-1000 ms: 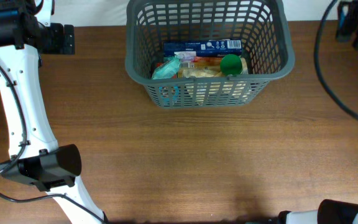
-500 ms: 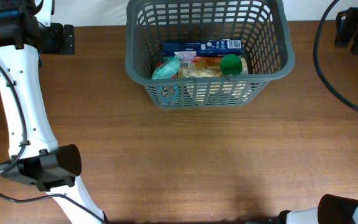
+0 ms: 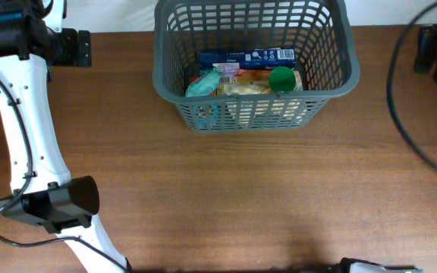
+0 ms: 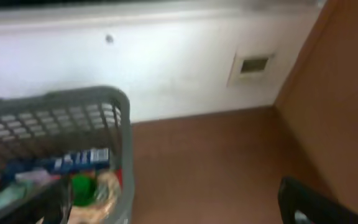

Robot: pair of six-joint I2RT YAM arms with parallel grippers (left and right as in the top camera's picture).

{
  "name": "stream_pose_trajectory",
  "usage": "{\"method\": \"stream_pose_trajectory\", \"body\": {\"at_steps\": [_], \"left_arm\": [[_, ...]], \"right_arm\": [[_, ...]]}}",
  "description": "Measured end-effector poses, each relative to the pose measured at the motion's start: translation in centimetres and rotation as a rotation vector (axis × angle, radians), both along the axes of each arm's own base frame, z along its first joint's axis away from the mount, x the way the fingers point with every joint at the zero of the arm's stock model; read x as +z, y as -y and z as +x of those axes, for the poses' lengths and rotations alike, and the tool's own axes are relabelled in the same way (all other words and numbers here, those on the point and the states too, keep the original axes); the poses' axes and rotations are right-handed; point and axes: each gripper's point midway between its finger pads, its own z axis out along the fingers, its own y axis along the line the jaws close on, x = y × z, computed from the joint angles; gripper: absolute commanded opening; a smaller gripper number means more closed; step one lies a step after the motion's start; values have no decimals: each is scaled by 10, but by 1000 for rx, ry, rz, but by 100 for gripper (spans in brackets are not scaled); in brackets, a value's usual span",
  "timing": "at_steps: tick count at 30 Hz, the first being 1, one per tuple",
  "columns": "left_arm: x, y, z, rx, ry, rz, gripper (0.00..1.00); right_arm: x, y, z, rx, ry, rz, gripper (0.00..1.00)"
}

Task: Pack container

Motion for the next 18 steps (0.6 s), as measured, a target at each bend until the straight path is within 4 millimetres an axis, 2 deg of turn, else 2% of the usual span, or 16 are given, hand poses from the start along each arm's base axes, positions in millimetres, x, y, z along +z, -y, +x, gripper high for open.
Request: {"method": "stream_pose_trajectory", "body": {"at_steps": [3,5,7,9,11,15,18], "left_arm": [[0,0,0,-1,0,0,99],[0,0,0,-1,-1,0,99],[0,0,0,0,0,-1,99],[0,0,0,0,-1,-1,99],[0,0,0,0,-1,0,99],[0,0,0,0,0,0,99],[0,0,0,0,0,0,99]], "right_arm": [[4,-14,-47,9,94,-23,99],[8,-30,-86,42,206,-42,99],[0,-42,-115,79,275,-50,99],[-29,-53,-138,122,295,-46,99],[-72,-61,-147,162,268,-36,99],[-174,-66,-131,193,155,-19,99],[-239,-66,-124,194,88,-12,99]]}}
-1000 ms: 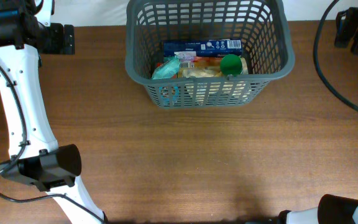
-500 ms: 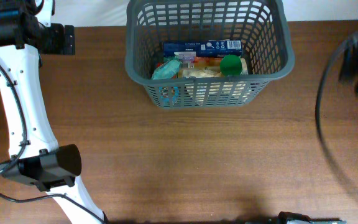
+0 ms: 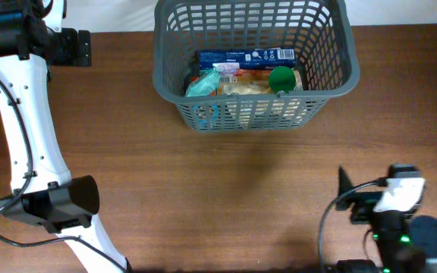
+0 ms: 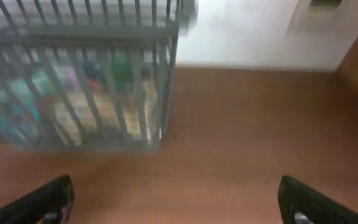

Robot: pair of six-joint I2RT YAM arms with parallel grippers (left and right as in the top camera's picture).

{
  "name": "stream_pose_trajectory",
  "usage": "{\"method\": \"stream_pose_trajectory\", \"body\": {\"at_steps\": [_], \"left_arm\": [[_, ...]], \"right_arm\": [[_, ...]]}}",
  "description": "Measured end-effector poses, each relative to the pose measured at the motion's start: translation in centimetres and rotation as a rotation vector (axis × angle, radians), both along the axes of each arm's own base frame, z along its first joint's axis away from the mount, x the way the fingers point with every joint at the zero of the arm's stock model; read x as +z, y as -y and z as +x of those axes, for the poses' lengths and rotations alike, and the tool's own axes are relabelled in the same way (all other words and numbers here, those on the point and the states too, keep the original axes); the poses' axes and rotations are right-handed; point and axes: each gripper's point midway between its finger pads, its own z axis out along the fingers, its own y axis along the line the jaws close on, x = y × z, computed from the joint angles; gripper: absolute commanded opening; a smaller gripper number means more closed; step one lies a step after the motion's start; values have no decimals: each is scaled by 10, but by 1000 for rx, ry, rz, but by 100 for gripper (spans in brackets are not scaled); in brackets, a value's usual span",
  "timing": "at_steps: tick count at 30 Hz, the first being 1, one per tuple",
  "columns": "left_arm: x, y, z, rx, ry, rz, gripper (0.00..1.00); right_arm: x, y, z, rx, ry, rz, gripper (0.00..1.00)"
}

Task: Pack container

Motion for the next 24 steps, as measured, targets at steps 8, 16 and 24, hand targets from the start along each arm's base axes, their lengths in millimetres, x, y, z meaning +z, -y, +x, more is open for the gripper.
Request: {"method": "stream_pose_trajectory", "body": {"at_steps": [8,16,24], "left_arm": [[0,0,0,0,0,0,99],[0,0,0,0,0,0,99],[0,0,0,0,0,0,99]], "right_arm": [[-105,0,9,2,-86,0,99],[-132,0,7,2,-104,0,99],[-146,0,7,2,-127,0,99]]}}
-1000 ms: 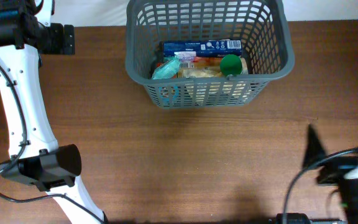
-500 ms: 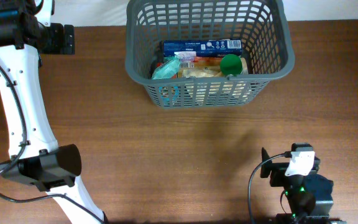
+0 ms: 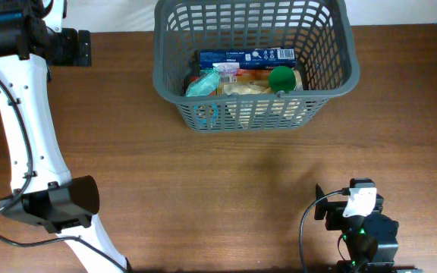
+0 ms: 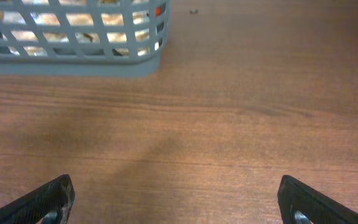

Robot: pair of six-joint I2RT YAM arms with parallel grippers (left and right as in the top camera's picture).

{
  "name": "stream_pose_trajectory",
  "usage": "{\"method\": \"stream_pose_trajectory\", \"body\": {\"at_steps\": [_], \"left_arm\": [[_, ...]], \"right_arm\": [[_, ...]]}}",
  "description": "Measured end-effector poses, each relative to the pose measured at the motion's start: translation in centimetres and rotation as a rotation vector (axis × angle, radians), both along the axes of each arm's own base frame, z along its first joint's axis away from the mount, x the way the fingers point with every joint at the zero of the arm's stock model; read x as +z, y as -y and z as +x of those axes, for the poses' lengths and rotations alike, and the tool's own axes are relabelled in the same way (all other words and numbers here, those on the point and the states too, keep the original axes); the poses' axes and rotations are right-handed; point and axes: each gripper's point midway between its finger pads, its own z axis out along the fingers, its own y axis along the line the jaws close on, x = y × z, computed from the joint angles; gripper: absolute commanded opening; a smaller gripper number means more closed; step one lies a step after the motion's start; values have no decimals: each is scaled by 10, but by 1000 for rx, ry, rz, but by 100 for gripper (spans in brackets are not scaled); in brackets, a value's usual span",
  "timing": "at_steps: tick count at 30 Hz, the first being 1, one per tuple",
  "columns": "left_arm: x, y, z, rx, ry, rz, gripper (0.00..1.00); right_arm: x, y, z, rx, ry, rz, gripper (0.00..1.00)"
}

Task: Pack container

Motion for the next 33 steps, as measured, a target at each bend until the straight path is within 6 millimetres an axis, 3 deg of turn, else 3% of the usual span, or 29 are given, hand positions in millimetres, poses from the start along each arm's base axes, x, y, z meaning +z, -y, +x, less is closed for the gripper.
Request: {"method": "stream_pose_trajectory", "body": {"at_steps": [15,19,21,23,24,26,29,33], "left_arm": [[0,3,1,-6,0,0,99],[1,18,1,-38,0,1,99],[1,37,-5,-76,-11,-1,99],[4,57,-19,-119,-19,-2,99],[9,74,-38,-158,-28,-3,99],[22,90,-64,-197,16,0,99],[50,95,-100,-214,168,6,99],[105,92,-131,-204,570,26,99]], "right_arm": [[0,0,0,0,2,0,99],[0,0,0,0,2,0,99],[0,0,0,-1,2,0,99],[0,0,0,0,2,0,99],[0,0,0,0,2,0,99],[1,0,0,0,3,0,99],[1,0,0,0,4,0,99],[1,0,0,0,4,0,98]]}}
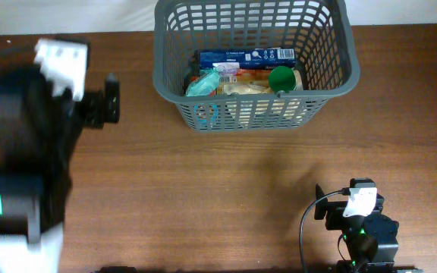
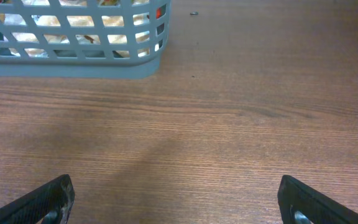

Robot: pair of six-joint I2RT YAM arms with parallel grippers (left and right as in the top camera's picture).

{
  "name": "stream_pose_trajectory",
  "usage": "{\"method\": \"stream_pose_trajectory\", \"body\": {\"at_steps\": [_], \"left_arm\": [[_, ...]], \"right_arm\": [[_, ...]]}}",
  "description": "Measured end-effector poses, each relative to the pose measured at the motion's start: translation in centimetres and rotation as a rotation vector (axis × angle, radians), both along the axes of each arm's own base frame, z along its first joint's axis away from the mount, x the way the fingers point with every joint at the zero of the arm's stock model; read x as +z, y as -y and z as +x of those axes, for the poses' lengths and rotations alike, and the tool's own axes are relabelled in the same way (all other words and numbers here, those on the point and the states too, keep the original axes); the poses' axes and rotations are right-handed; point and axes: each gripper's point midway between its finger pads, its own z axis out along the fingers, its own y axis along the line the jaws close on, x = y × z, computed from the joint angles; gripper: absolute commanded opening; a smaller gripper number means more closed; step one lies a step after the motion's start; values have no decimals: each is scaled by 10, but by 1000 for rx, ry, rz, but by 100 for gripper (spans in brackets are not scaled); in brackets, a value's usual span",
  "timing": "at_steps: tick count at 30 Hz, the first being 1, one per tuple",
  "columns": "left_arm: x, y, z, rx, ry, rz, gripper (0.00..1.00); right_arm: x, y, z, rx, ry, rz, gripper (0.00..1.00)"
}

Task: Pack container

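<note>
The grey slatted basket (image 1: 253,61) stands at the back middle of the wooden table. Inside lie a blue box (image 1: 245,55), a green ball (image 1: 282,77), a teal packet (image 1: 203,83) and pale wrapped items. The basket's (image 2: 73,43) lower wall shows at the top left of the right wrist view. My right gripper (image 2: 176,208) is open wide over bare wood, with only its black fingertips (image 2: 50,198) visible in the corners and nothing between them. My right arm (image 1: 361,220) sits at the front right. My left arm (image 1: 29,144) is blurred at the left, and its dark gripper end (image 1: 103,102) is too smeared to read.
Brown tabletop (image 1: 218,189) stretches between the basket and the front edge. A black cable (image 1: 309,227) loops beside the right arm. A white wall strip runs behind the table's far edge.
My left arm was stretched along the left edge with its gripper at the far left corner. It is now a blurred mass, its gripper end nearer the basket. The right arm has not moved.
At first my right wrist camera looked over the basket's right rim toward the wall, and the arm was out of the overhead view. Then it showed at the front right, facing the basket's side. It then sat low with open fingers. Now the left arm has shifted.
</note>
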Motion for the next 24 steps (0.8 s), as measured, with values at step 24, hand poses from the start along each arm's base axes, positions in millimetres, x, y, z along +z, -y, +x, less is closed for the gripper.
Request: {"method": "stream_pose_trajectory", "body": {"at_steps": [24], "left_arm": [[-161,-6,-89,8,447,-18,99]], "right_arm": [[0,0,0,1,2,0,99]]}}
